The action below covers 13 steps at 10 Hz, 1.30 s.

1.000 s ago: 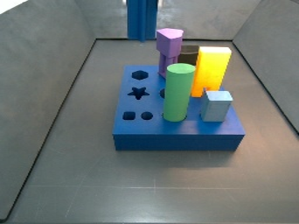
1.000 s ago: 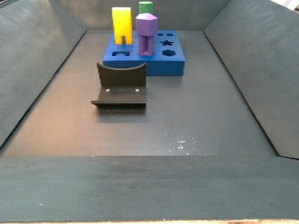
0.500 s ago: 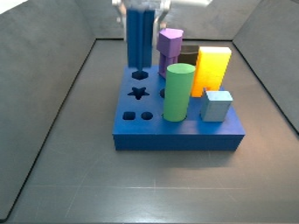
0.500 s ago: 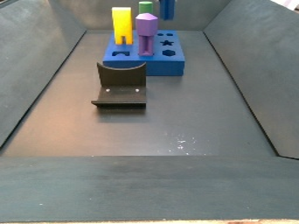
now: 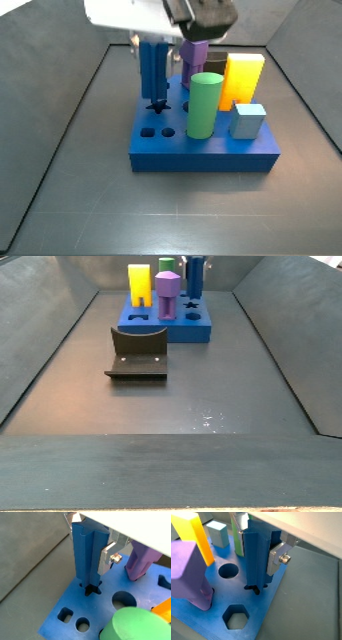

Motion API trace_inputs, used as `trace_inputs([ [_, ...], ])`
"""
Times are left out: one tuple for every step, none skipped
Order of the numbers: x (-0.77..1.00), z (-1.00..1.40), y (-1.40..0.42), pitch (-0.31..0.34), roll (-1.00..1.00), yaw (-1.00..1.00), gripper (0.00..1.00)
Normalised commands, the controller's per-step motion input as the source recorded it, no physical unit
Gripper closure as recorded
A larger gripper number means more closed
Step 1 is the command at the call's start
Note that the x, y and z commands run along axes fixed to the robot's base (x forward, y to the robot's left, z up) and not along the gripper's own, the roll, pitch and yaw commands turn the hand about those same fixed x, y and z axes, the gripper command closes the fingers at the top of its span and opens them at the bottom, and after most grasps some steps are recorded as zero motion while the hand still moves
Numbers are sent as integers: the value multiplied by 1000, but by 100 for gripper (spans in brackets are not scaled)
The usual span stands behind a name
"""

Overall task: Pick up the star object. Move up. Move to above the board. Insert the star object.
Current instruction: Insert the star object.

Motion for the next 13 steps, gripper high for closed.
trace_inputs([
  [131,-346,0,0,173,0,100],
  [129,-197,0,0,124,0,100],
  [91,-126,0,4,117,0,100],
  [109,-94,0,0,67,0,100],
  [171,-103,-3,0,44,-57,100],
  [111,-174,0,0,74,-46,100],
  [69,-271,-17,-7,67,-60,100],
  [0,-480,-54,-101,46,-83,100],
  [-23,-563,-97,-110,69,-91,100],
  [-146,-497,-111,-93,67,-74,100],
  [-217,-469,-111,-74,63,-97,100],
  [-194,-486,-83,-70,70,-66,100],
  [-103,-594,-77,-99,96,0,100],
])
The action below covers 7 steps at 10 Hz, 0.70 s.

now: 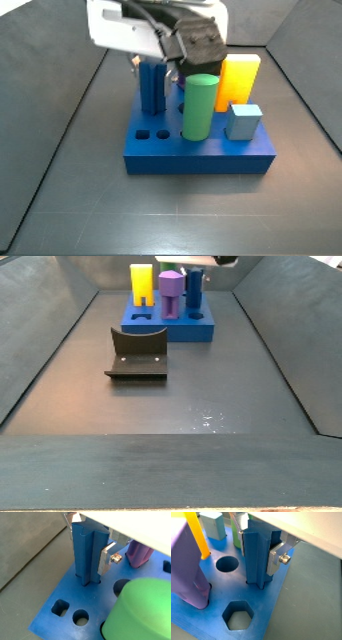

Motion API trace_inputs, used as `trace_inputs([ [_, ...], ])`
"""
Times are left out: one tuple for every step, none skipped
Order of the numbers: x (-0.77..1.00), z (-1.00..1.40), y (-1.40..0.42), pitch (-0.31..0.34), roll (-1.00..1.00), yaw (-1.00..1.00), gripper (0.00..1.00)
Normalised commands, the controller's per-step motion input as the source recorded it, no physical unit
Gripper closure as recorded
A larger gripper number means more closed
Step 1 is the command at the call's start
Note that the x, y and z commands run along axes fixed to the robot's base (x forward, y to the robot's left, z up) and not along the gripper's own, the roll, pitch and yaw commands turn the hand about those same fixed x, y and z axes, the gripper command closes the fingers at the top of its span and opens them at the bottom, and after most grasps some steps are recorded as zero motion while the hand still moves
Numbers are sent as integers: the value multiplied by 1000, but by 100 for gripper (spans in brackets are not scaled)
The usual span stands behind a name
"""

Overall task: Pick up the star object. Move up. Move to above the board. Insert the star object.
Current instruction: Insert the star object.

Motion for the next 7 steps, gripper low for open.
trace_inputs([
  [0,-837,-54,-146,70,0,100],
  [0,-951,-29,-149,53,0,100],
  [0,-937,-37,-151,76,0,100],
  [0,-651,-23,-157,0,0,100],
  [0,-249,14,-163,-96,0,100],
  [0,0,34,0,-37,0,100],
  [0,0,0,0,0,0,100],
])
